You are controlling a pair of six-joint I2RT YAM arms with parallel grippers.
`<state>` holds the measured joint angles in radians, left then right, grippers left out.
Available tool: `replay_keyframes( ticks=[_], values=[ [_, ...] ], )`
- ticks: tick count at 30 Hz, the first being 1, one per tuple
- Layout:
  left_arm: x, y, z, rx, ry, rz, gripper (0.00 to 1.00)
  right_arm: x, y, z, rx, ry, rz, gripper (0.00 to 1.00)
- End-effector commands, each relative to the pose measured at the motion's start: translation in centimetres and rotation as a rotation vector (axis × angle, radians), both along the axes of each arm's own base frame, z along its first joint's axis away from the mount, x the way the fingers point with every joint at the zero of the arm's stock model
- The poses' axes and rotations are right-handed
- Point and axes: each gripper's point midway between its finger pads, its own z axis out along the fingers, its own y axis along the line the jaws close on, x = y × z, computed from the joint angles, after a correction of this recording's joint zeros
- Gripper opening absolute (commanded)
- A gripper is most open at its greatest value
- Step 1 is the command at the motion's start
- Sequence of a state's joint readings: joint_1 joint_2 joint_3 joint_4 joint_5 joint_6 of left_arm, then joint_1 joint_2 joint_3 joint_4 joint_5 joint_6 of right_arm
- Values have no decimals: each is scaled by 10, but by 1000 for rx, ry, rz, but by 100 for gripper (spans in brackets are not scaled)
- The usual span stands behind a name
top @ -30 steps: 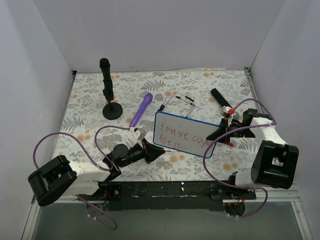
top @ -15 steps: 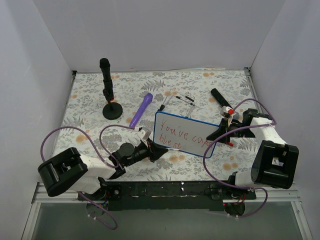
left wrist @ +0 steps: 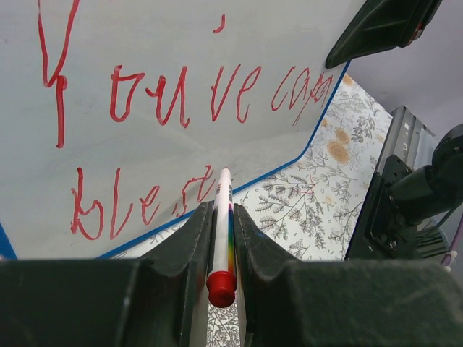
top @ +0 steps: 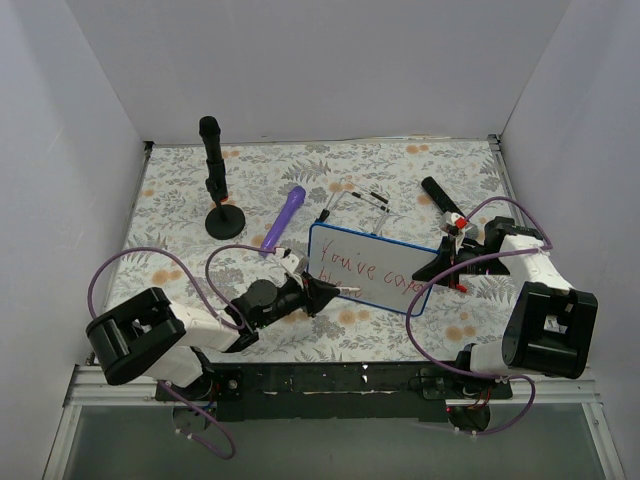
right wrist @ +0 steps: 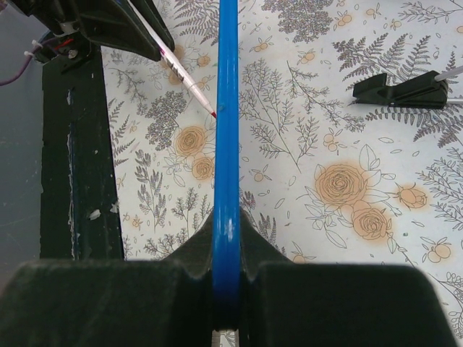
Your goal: Write a sentence on the whiteboard
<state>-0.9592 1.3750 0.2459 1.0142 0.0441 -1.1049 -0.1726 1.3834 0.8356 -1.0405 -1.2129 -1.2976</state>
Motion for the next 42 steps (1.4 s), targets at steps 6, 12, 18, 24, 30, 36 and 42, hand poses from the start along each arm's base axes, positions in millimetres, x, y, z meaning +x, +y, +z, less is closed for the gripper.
replay_keyframes(
  ticks=[6,12,18,24,30,36,42],
  values=[
    [4,-9,1,9,-52,-15,0,-3,-3,-7,-71,-7,13,1],
    [5,-10,-4,19,-51,-14,0,-3,-3,-8,-72,-5,13,1],
    [5,-14,2,10,-63,-26,0,-3,-3,-9,-74,-4,14,1],
    [6,-14,5,2,-69,-23,0,-2,-3,-9,-73,-1,13,1],
    [9,-15,-1,21,-59,-8,0,-3,-3,-9,-75,-2,14,1],
    [9,-13,-12,57,-38,-7,0,-3,-3,-10,-74,1,15,1],
    [8,-10,-26,94,-11,-5,0,-3,-3,-10,-74,1,14,1]
  ],
)
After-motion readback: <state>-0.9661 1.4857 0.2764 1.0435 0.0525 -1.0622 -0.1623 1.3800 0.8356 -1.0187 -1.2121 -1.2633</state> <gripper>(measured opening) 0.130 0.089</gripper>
